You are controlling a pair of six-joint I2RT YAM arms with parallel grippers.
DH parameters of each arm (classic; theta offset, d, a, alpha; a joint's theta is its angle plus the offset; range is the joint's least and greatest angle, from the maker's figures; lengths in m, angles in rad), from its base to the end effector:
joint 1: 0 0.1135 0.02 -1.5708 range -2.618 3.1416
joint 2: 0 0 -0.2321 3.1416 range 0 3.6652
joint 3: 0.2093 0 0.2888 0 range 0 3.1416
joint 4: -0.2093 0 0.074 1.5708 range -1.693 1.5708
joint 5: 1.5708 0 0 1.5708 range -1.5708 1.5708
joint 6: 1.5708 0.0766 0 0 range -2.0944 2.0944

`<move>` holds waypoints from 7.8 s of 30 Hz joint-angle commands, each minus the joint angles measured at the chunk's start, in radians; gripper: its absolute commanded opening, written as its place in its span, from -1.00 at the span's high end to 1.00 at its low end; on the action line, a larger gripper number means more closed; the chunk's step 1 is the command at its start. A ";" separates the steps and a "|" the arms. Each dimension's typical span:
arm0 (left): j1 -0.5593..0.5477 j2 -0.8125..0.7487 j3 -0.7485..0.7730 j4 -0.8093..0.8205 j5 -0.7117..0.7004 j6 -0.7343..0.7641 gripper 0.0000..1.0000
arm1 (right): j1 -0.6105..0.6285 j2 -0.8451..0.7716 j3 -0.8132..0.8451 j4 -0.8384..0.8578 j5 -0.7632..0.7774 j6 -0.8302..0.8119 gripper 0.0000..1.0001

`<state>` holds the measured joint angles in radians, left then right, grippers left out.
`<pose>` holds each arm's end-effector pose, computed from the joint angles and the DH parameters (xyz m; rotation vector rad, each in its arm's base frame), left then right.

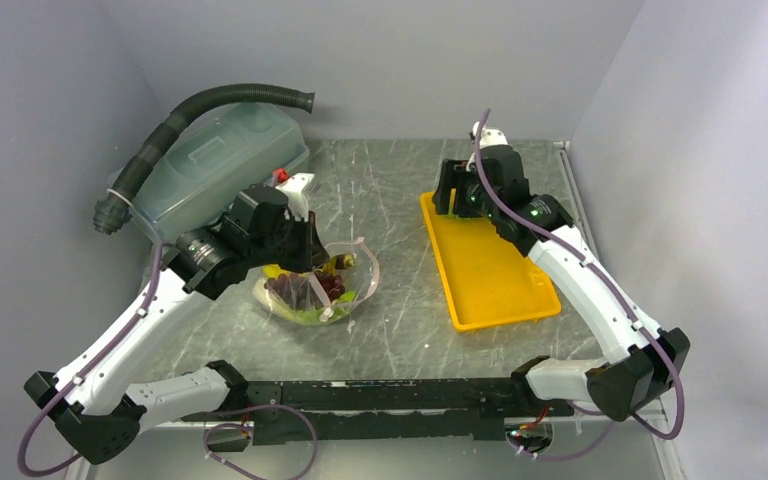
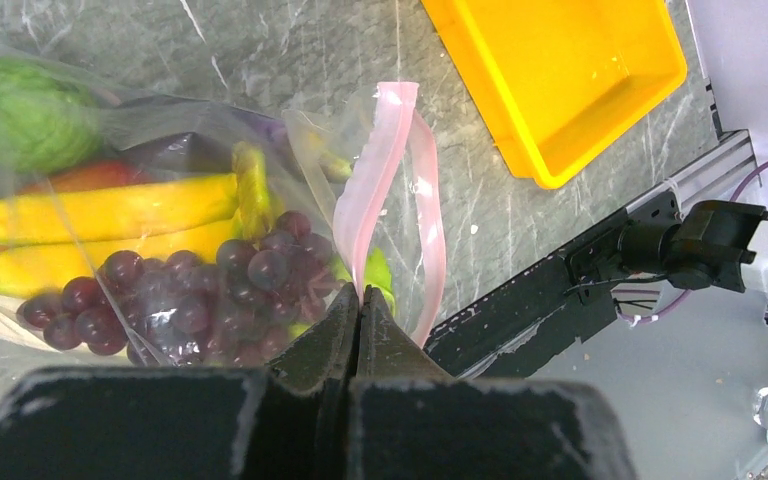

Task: Place the food in the zip-top bag and seal the zipper

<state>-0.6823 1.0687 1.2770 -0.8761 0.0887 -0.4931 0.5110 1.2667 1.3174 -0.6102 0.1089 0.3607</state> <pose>0.2210 -0.1883 0.3410 0.2711 2.3238 -0.7152 0.3153 0.1673 0.3295 -0.0968 2.1505 0.3966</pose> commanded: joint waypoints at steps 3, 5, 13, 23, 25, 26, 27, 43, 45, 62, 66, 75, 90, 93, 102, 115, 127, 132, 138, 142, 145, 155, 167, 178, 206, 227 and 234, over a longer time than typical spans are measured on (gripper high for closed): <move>0.000 -0.045 -0.006 0.039 -0.006 0.005 1.00 | -0.084 -0.020 0.012 0.030 0.093 0.025 -0.46; 0.000 -0.049 -0.009 0.041 -0.002 0.005 1.00 | -0.107 0.001 0.009 0.040 0.108 0.048 -0.47; -0.002 -0.057 -0.021 0.050 0.009 0.010 1.00 | -0.174 0.097 0.001 0.094 0.154 0.184 -0.50; 0.000 -0.052 -0.026 0.041 0.007 0.018 1.00 | -0.219 0.247 -0.017 0.134 0.252 0.377 -0.51; 0.000 -0.046 -0.022 0.037 0.003 0.021 1.00 | -0.225 0.277 -0.034 0.166 0.273 0.405 -0.52; 0.000 -0.043 -0.020 0.035 0.003 0.022 1.00 | -0.230 0.295 -0.043 0.179 0.276 0.422 -0.52; 0.000 -0.040 -0.016 0.033 0.002 0.022 1.00 | -0.233 0.313 -0.050 0.188 0.281 0.437 -0.52; 0.000 -0.029 -0.009 0.013 -0.018 0.011 1.00 | -0.293 0.613 0.080 0.224 0.255 0.478 -0.52; 0.000 -0.026 -0.006 0.010 -0.020 0.013 1.00 | -0.300 0.632 0.088 0.236 0.251 0.473 -0.52; 0.001 0.019 0.013 0.010 -0.025 0.021 1.00 | -0.317 0.801 0.205 0.218 0.244 0.453 -0.44; 0.000 0.024 0.017 0.010 -0.020 0.019 1.00 | -0.319 0.819 0.199 0.212 0.260 0.437 -0.34; 0.000 0.021 0.008 0.018 -0.006 0.011 1.00 | -0.335 0.782 0.103 0.251 0.253 0.385 0.39; 0.001 -0.018 -0.024 0.042 -0.002 -0.026 1.00 | -0.332 0.473 -0.129 0.355 0.168 0.277 1.00; 0.001 -0.019 -0.024 0.047 -0.004 -0.029 1.00 | -0.330 0.377 -0.195 0.391 0.112 0.247 1.00; 0.003 -0.019 -0.027 0.064 0.009 -0.039 1.00 | -0.310 0.054 -0.344 0.408 0.027 0.177 1.00; 0.004 -0.006 -0.016 0.080 0.014 -0.046 1.00 | -0.160 -0.286 -0.388 0.412 -0.262 0.082 1.00; 0.005 -0.002 0.000 0.072 0.011 -0.047 1.00 | 0.043 -0.341 -0.312 0.329 -0.404 -0.035 1.00; 0.004 -0.003 0.003 0.069 0.008 -0.044 1.00 | 0.101 -0.318 -0.270 0.280 -0.514 -0.088 1.00; 0.005 -0.001 0.006 0.063 0.007 -0.039 1.00 | 0.176 -0.267 -0.206 0.197 -0.663 -0.166 1.00; 0.004 0.000 0.011 0.063 0.011 -0.037 1.00 | 0.217 -0.213 -0.165 0.141 -0.754 -0.203 1.00; 0.004 -0.001 0.016 0.060 0.010 -0.035 1.00 | 0.262 -0.171 -0.139 0.107 -0.779 -0.229 1.00; 0.004 -0.015 0.023 0.045 0.027 -0.028 1.00 | 0.319 -0.047 -0.090 0.133 -0.794 -0.221 1.00; 0.005 -0.039 0.008 0.049 0.053 -0.006 1.00 | 0.319 0.176 0.101 0.007 -0.866 -0.243 1.00; 0.004 -0.035 0.007 0.070 0.086 0.002 1.00 | 0.319 0.272 0.160 0.000 -0.852 -0.203 1.00; 0.004 -0.035 -0.011 0.112 0.138 -0.075 1.00 | 0.333 0.307 -0.073 0.571 -0.554 0.373 1.00; 0.004 -0.023 -0.040 0.210 0.225 -0.151 1.00 | 0.493 0.358 -0.135 0.767 -0.039 0.667 1.00; 0.004 -0.046 -0.049 0.247 0.275 -0.179 1.00 | 0.494 0.446 -0.138 0.798 -0.023 0.689 1.00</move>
<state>-0.6384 1.0580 1.2011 -0.7902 0.1093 -0.5716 1.0065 1.6348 1.1435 0.0814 -0.0174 1.0225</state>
